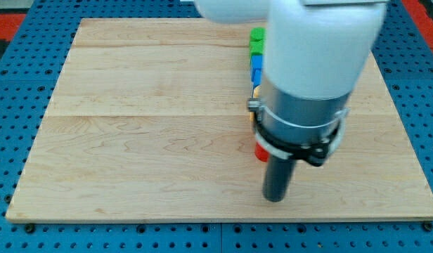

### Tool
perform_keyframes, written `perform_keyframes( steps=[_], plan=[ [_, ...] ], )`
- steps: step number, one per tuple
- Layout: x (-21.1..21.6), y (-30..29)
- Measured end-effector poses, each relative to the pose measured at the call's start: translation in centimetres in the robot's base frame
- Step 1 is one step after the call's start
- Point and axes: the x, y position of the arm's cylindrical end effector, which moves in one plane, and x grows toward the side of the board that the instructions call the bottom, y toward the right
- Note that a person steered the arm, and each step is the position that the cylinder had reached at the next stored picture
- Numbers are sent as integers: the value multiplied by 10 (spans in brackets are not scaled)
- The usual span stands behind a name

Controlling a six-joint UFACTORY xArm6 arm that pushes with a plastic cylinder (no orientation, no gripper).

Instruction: Push the green star to the left

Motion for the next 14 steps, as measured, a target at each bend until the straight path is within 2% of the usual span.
perform_keyframes(
  steps=[1, 2, 3, 4, 5, 7, 9, 10, 12, 14],
  plan=[
    [-9, 52],
    [-55, 51],
    [-93, 121],
    [-177, 141],
    [-242, 136],
    [-287, 37],
    [-292, -134],
    [-253, -126],
    [-249, -194],
    [-249, -207]
  ],
)
